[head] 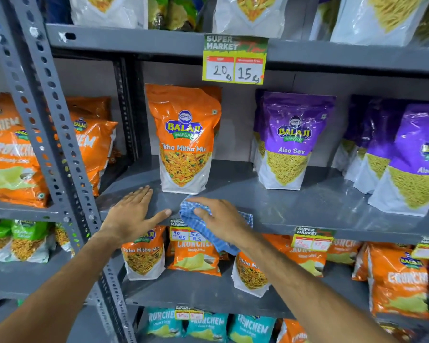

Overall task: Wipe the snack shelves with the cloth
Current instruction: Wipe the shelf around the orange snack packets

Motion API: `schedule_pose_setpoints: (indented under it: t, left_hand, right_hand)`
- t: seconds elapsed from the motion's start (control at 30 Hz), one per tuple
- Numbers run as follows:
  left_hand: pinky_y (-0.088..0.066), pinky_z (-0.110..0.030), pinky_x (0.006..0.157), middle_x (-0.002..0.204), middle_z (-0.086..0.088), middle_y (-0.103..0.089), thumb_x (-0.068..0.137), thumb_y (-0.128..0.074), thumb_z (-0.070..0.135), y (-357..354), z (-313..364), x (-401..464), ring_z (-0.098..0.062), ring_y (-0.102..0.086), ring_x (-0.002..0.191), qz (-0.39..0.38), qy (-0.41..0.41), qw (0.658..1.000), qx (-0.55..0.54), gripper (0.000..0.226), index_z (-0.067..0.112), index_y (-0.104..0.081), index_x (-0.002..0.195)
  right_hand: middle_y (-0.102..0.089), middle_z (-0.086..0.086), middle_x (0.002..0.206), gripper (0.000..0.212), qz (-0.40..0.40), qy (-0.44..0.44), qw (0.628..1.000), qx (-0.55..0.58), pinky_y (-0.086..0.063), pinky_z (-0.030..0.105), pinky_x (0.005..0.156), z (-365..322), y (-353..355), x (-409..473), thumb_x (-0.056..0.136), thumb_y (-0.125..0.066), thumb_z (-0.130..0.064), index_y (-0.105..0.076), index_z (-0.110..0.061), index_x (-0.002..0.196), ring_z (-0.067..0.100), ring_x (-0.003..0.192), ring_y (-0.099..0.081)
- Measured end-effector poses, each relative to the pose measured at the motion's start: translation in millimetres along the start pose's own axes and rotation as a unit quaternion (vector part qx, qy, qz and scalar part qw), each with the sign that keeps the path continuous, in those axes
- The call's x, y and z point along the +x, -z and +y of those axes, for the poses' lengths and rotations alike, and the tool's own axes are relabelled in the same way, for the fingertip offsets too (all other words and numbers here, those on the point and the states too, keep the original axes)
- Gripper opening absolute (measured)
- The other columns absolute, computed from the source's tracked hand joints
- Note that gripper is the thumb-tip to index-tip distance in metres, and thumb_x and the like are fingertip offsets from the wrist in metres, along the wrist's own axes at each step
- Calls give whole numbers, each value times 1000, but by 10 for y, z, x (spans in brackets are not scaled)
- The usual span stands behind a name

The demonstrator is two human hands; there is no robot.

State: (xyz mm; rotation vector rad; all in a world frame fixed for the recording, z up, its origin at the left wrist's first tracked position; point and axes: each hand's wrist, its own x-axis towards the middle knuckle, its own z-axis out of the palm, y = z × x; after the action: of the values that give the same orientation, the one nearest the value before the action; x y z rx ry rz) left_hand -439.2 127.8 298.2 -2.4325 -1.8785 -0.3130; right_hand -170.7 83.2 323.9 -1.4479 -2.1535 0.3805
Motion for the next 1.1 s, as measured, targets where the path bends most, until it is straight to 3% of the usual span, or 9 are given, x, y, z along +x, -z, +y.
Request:
schedule_pose_setpoints:
  t: [0.27,0.6,0.8,0.9,1.0,1.1]
  left_hand:
    - [-9,-35,131,175,-7,-15,80,-5,96,4,-14,-7,-19,-14,162,-5,-4,1000,5,123,10,-16,167]
    - [-10,-36,131,175,-9,-15,79,-2,96,40,27,-26,-20,-13,162,-3,-7,1000,-1,125,7,-16,166]
    - [-11,-38,132,175,-10,-15,80,-3,96,8,-25,-22,-21,-14,162,-9,0,1000,-3,125,7,-17,166]
    - [-8,-39,133,174,-11,-17,88,-4,90,-112,44,-114,-21,-11,162,61,-4,998,-17,116,5,-21,165]
    - [-4,-40,133,175,-7,-5,100,-13,76,-259,377,-282,-17,2,163,113,-61,991,-33,95,9,-12,166]
    - [0,-33,131,174,-7,-8,104,-22,72,-297,839,-289,-17,-2,162,129,-137,982,-16,89,8,-16,166]
  right_hand:
    - [-43,-4,158,48,1,-73,988,-136,-41,42,109,244,227,43,105,-40,-47,-43,-32,150,24,142,-46]
    - [-61,13,140,42,42,-163,979,-112,-47,43,99,659,511,-147,104,-50,-37,-50,-31,146,36,128,-55]
    - [-59,4,144,41,37,-60,989,-130,-48,42,99,184,98,1,105,-44,-34,-49,-25,145,29,125,-60]
    - [-52,0,152,42,10,-21,995,-101,-45,44,104,167,95,-26,105,-45,-38,-49,-30,146,28,133,-55]
    - [-49,-3,155,45,-5,-35,993,-108,-44,44,105,354,237,-73,104,-43,-44,-46,-35,148,28,135,-52]
    - [-42,-1,159,50,4,-71,990,-123,-39,42,112,571,402,-134,105,-39,-48,-40,-31,151,24,143,-44]
